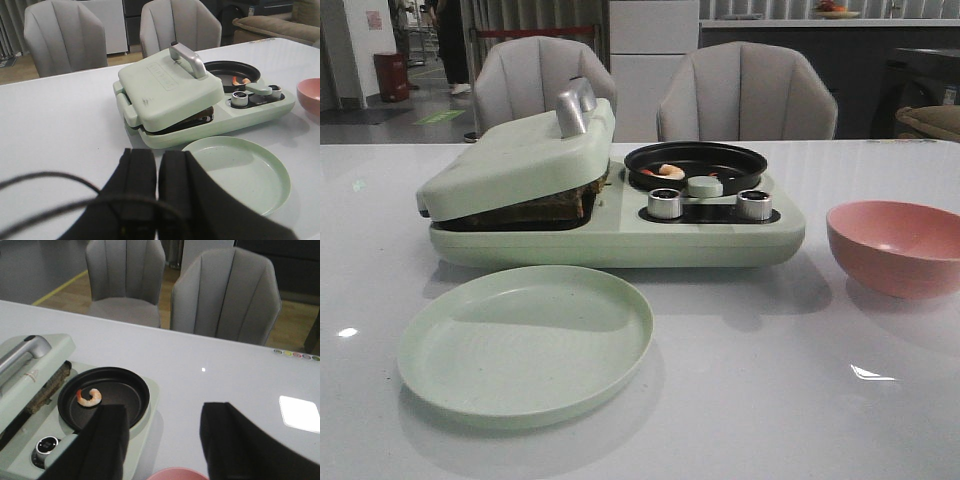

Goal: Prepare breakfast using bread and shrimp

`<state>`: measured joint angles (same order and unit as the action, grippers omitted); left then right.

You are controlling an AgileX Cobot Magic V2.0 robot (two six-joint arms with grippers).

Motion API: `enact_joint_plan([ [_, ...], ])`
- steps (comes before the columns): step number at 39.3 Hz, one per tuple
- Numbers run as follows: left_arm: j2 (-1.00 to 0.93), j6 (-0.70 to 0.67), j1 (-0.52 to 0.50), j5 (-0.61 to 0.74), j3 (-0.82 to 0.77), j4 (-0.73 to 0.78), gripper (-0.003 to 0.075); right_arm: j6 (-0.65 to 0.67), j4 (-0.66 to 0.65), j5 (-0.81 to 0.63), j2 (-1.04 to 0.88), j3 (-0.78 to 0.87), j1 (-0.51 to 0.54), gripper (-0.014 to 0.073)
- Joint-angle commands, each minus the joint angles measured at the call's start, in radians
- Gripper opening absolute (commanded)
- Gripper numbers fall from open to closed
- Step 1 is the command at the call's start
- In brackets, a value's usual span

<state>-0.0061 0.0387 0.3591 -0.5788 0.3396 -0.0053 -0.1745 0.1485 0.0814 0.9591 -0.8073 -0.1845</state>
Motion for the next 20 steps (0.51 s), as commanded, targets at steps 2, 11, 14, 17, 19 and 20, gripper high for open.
enact_joint_plan([
  [2, 0.0, -0.012, -0.001, 0.084, 0.023, -0.008, 0.0114, -0.011, -0.001, -0.181, -0.129, 0.067, -0.025, 0.0441],
  [11, 0.0, -0.012, -0.001, 0.084, 0.023, -0.008, 0.0114, -0.011, -0.007, -0.231, -0.341, 0.215, -0.049, 0.0441],
  [14, 0.0, -0.012, -0.001, 0.084, 0.023, -0.008, 0.0114, -0.011, -0.007, -0.232, -0.407, 0.266, -0.049, 0.0441],
  [17, 0.0, -0.012, -0.001, 0.084, 0.023, -0.008, 0.0114, -0.011, -0.008, -0.241, -0.488, 0.323, -0.049, 0.0441],
  [19, 0.0, -0.012, -0.001, 0.084, 0.023, -0.008, 0.0114, -0.011, -0.008, -0.25, -0.536, 0.362, -0.049, 0.0441],
  [20, 0.0, -0.012, -0.001, 0.084, 0.023, -0.008, 0.0114, -0.011, -0.008, -0.254, -0.563, 0.386, -0.049, 0.0441],
])
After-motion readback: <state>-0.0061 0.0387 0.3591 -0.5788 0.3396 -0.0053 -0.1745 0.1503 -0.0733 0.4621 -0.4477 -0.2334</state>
